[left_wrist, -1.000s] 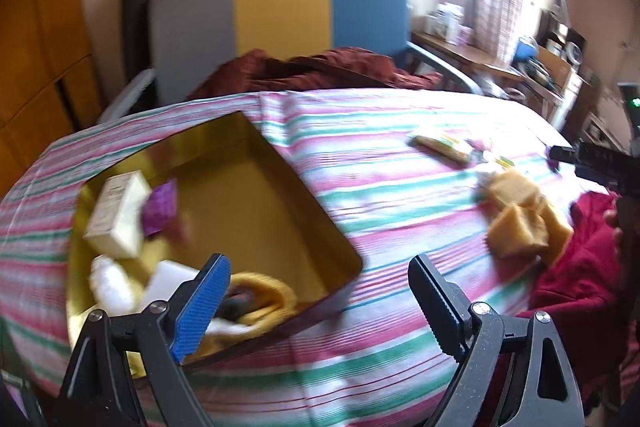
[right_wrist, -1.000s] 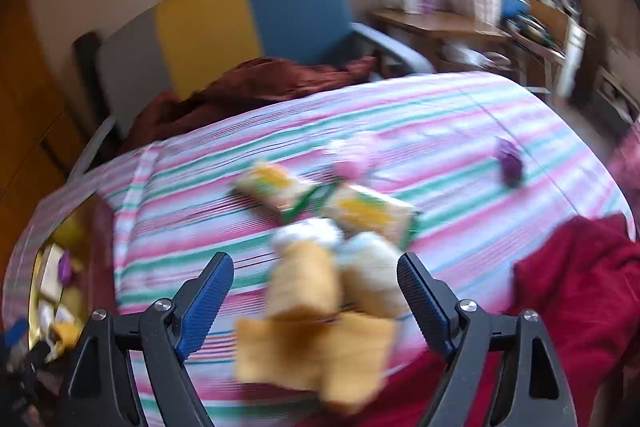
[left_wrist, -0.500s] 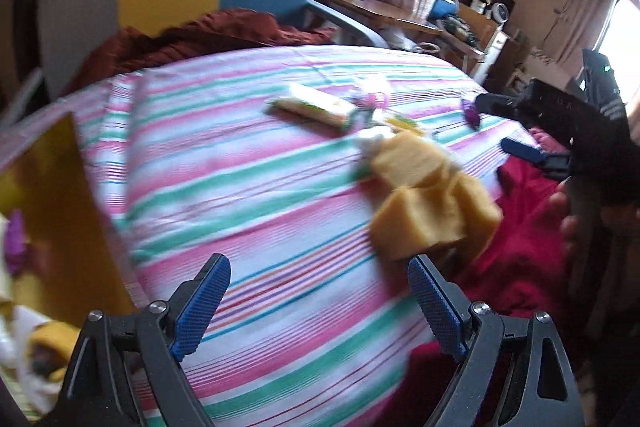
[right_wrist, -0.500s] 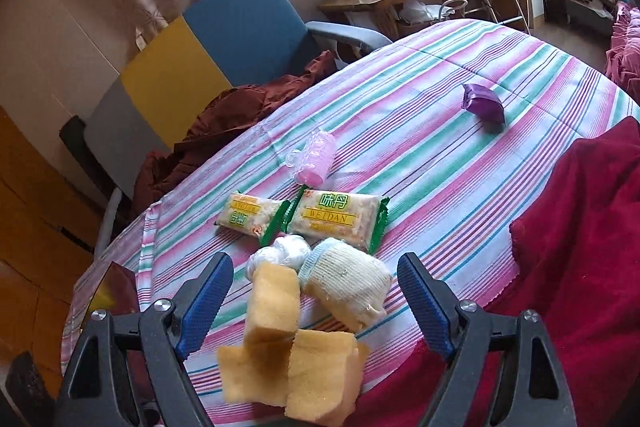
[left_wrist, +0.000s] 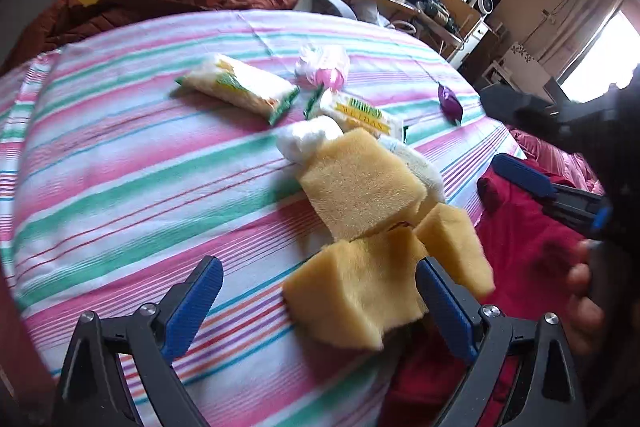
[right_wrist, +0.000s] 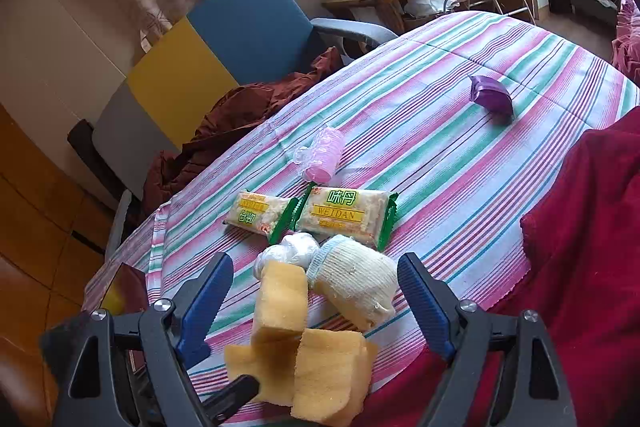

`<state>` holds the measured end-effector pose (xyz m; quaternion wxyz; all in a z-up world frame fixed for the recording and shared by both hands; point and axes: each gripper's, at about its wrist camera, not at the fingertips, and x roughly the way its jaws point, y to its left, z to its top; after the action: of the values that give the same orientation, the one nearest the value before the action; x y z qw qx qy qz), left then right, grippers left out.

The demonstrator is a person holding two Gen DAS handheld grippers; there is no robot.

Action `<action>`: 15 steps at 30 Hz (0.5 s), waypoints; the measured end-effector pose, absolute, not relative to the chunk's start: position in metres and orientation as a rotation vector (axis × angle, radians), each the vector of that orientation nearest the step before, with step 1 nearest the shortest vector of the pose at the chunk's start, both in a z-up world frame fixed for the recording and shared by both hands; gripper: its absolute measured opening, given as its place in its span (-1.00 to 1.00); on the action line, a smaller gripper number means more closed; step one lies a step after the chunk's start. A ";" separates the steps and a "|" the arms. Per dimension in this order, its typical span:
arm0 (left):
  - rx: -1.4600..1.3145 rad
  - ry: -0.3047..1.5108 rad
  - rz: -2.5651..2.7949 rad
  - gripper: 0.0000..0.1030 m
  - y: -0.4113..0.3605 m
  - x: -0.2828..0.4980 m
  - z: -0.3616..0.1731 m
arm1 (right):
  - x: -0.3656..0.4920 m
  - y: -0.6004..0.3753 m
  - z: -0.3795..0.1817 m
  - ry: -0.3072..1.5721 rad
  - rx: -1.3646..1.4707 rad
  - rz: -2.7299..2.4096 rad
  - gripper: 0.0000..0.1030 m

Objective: Organize objects
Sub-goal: 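Grasp a yellow sponge with the left tool while the right tool grasps the cream knitted roll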

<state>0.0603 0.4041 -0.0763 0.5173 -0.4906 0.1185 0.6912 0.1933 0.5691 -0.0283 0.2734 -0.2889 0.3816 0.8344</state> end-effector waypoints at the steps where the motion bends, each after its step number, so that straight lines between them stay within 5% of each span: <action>1: -1.191 0.282 1.640 0.85 0.408 0.060 -0.081 | 0.193 0.570 -0.029 1.030 -0.778 2.242 0.66; 4: -1.199 0.264 1.602 0.72 0.412 0.062 -0.091 | 0.194 0.571 -0.030 1.036 -0.783 2.231 0.66; 8: -1.205 0.211 1.523 0.21 0.404 0.060 -0.088 | 0.191 0.575 -0.034 1.052 -0.806 2.207 0.66; 15: -1.196 0.197 1.563 0.13 0.370 0.054 -0.079 | 0.180 0.581 -0.047 1.063 -0.941 2.118 0.66</action>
<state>0.0537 0.3704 -0.0792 0.5495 -0.5050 0.0830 0.6603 0.1801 0.5813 -0.0472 0.2917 -0.3530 0.3987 0.7946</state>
